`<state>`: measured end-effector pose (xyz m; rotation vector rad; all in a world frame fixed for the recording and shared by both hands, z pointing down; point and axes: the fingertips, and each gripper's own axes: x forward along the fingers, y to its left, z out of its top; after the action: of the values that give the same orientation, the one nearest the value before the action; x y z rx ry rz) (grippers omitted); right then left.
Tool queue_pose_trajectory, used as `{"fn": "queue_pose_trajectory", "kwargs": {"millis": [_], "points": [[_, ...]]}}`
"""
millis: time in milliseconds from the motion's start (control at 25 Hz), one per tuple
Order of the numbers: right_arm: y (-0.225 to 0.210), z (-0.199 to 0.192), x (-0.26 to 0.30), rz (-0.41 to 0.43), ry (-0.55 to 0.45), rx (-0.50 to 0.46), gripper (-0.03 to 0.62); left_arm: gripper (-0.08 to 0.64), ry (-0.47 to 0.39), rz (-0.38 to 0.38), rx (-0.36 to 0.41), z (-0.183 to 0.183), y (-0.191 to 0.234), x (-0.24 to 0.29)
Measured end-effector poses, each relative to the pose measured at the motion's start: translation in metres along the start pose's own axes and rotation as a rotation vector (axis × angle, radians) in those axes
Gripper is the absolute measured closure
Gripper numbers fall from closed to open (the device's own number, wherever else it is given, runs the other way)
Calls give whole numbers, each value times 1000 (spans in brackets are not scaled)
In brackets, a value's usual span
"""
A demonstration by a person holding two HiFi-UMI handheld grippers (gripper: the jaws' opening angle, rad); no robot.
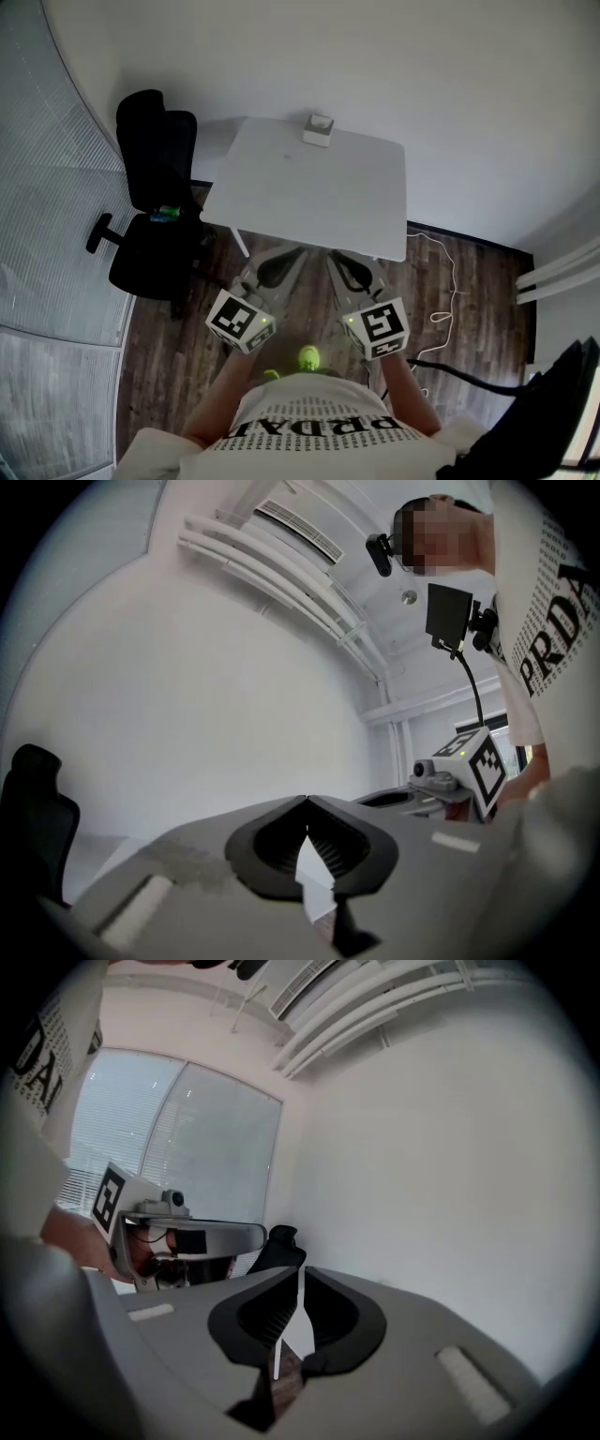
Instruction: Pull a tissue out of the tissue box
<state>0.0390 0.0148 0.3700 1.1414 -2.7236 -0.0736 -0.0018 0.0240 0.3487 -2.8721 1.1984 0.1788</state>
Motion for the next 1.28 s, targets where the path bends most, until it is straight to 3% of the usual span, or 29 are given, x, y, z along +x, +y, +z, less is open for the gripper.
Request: {"fn": "queue_pose_trajectory", "kwargs": {"millis": [200, 720, 1280], "points": [[-34, 0, 0, 16, -26, -15, 565, 566, 8, 46, 1, 2, 2, 29], [-75, -4, 20, 28, -20, 32, 565, 566, 34, 43, -4, -8, 15, 65], [-119, 14, 110, 0, -13, 1, 565, 566, -2, 16, -16, -3, 109, 115]]}}
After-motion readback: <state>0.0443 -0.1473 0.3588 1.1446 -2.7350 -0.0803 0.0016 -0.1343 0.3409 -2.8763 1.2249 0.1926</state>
